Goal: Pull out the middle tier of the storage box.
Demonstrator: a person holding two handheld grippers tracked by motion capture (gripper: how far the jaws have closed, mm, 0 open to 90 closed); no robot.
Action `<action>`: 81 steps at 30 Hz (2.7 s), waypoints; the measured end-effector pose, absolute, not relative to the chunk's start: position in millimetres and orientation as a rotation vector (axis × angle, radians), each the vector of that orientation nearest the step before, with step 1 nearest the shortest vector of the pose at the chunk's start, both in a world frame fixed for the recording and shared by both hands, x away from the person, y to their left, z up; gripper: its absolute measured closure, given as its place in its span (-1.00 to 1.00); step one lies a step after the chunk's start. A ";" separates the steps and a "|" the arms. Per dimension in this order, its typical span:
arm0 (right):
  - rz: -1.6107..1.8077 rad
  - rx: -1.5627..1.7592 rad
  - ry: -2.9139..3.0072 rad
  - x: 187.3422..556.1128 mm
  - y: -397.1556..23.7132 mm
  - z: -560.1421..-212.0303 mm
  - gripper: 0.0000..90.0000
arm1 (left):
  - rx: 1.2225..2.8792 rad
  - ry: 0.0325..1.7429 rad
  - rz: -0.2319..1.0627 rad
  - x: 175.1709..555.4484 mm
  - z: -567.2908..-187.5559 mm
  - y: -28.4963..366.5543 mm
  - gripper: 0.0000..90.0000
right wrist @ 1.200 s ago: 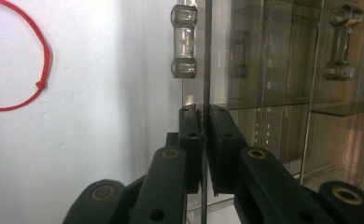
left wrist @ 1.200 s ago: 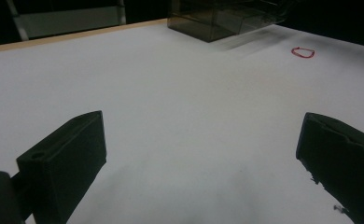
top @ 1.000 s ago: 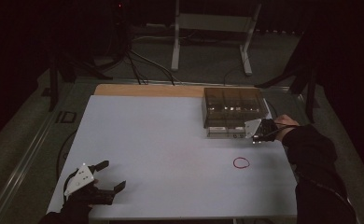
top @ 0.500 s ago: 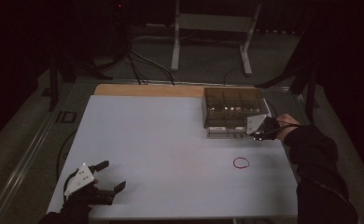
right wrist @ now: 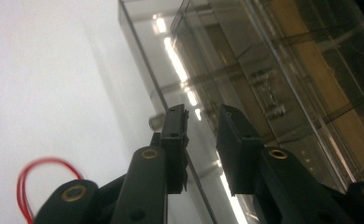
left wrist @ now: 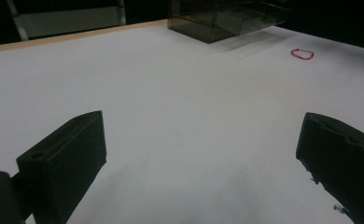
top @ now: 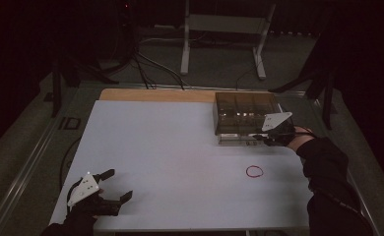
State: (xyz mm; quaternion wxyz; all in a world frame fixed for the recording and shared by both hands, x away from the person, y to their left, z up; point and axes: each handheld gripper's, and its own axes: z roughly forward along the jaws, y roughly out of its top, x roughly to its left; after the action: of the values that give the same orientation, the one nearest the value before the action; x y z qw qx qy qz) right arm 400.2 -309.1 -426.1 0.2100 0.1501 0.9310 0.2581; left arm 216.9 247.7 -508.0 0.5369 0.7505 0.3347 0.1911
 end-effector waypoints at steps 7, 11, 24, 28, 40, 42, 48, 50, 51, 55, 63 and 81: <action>0.875 0.616 2.529 395.6 -302.6 -427.0 0.49 | 1.785 0.796 0.453 216.7 -507.7 248.1 -0.93; 0.932 0.695 2.491 392.0 -299.7 -428.0 0.39 | 1.779 0.797 0.453 216.7 -507.5 248.3 -0.93; 1.102 0.888 2.319 374.6 -286.1 -423.3 -0.88 | 1.784 0.795 0.448 216.7 -507.5 248.1 -0.93; 1.130 0.900 2.324 368.9 -282.6 -424.3 -0.95 | 1.780 0.792 0.452 217.0 -507.1 248.3 -0.93; 1.204 0.932 2.282 335.1 -268.7 -429.2 -0.95 | 1.783 0.789 0.448 217.2 -507.0 248.2 -0.93; 1.193 0.935 2.274 331.1 -267.7 -430.7 -0.95 | 1.785 0.789 0.449 217.1 -506.8 247.8 -0.93; 1.216 0.942 2.275 317.7 -264.6 -437.8 -0.95 | 1.782 0.791 0.450 216.9 -506.4 248.2 -0.93; 1.228 0.945 2.277 313.8 -264.8 -440.2 -0.95 | 1.783 0.791 0.451 216.7 -506.4 248.2 -0.93; 1.228 0.945 2.277 313.8 -264.8 -440.2 -0.95 | 1.783 0.791 0.451 216.7 -506.4 248.2 -0.93; 1.237 0.952 2.277 305.6 -264.8 -447.1 -0.95 | 1.782 0.789 0.450 216.8 -506.2 248.2 -0.93; 1.243 0.982 2.284 290.9 -265.0 -463.9 -0.95 | 1.785 0.789 0.452 216.5 -506.3 248.3 -0.93; 1.271 0.927 2.246 269.1 -261.7 -486.5 -0.95 | 1.770 0.796 0.443 218.9 -508.0 250.5 -0.93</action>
State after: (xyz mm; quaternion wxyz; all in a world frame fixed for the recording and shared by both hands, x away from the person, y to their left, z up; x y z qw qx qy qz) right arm 269.1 -261.7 -486.5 0.1986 0.3314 0.8027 0.4543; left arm 218.9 250.5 -508.0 0.5443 0.7458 0.3356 0.1867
